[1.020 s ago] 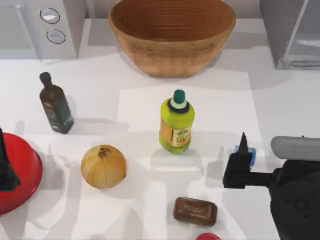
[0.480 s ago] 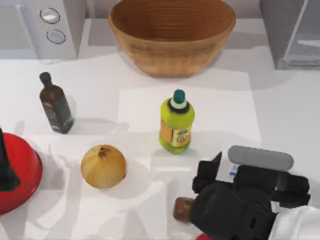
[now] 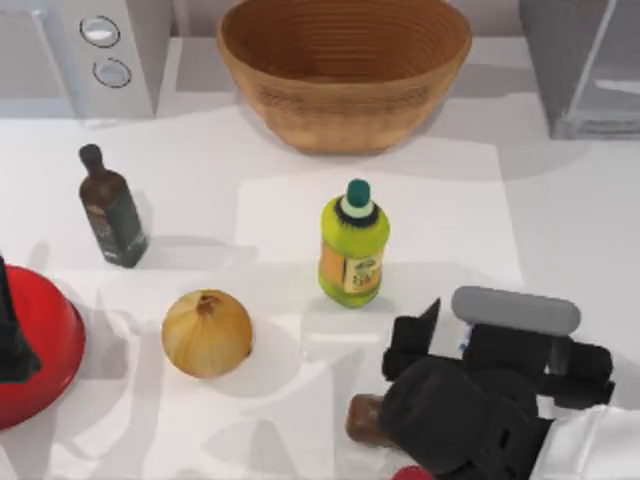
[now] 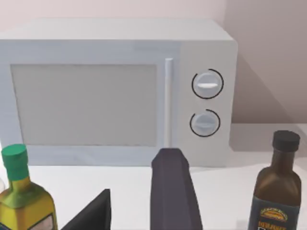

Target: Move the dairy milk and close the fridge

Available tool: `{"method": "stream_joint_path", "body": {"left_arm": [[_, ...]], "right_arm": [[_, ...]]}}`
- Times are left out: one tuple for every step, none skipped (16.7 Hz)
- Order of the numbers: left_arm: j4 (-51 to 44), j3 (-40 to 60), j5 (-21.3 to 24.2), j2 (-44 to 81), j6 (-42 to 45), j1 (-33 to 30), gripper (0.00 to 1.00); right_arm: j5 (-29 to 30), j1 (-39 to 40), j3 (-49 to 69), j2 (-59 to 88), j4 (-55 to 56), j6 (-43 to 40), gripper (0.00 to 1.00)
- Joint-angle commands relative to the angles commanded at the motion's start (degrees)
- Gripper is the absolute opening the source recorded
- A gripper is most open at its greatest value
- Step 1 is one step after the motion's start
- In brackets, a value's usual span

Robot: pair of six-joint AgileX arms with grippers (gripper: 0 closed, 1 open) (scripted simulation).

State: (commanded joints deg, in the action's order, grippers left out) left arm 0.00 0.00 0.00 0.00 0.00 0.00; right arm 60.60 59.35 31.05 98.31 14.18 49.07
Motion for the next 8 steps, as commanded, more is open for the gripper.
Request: {"method": "stream_joint_path", "body": {"left_arm": [[0.0,0.0,0.0,0.0,0.0,0.0,1.0],[0.0,0.0,0.0,0.0,0.0,0.0,1.0],[0.0,0.0,0.0,0.0,0.0,0.0,1.0],[0.0,0.0,0.0,0.0,0.0,0.0,1.0],[0.0,0.0,0.0,0.0,0.0,0.0,1.0],[0.0,0.0,0.0,0.0,0.0,0.0,1.0],[0.0,0.0,0.0,0.0,0.0,0.0,1.0],[0.0,0.0,0.0,0.0,0.0,0.0,1.0]], "right_arm": [[-0.5,-0.8,0.0,0.9,2.1,-1.2,1.0],[-1.0,-1.7,0.0,1.8,4.2,-2.5,1.0],[-1.7,-2.8,-0.1,2.5,6.5,-4.0,1.0],[-2.4,-3.8,-0.1,3.3,8.9,-5.5,1.0],[-3.0,-4.8,-0.2,4.0,10.6,-6.8,1.0],[-3.5,-5.5,-0.3,4.5,11.8,-7.7,1.0],[-3.8,-5.8,-0.3,4.8,12.3,-8.1,1.0],[-3.8,-5.9,-0.3,4.9,12.4,-8.2,1.0]]}}
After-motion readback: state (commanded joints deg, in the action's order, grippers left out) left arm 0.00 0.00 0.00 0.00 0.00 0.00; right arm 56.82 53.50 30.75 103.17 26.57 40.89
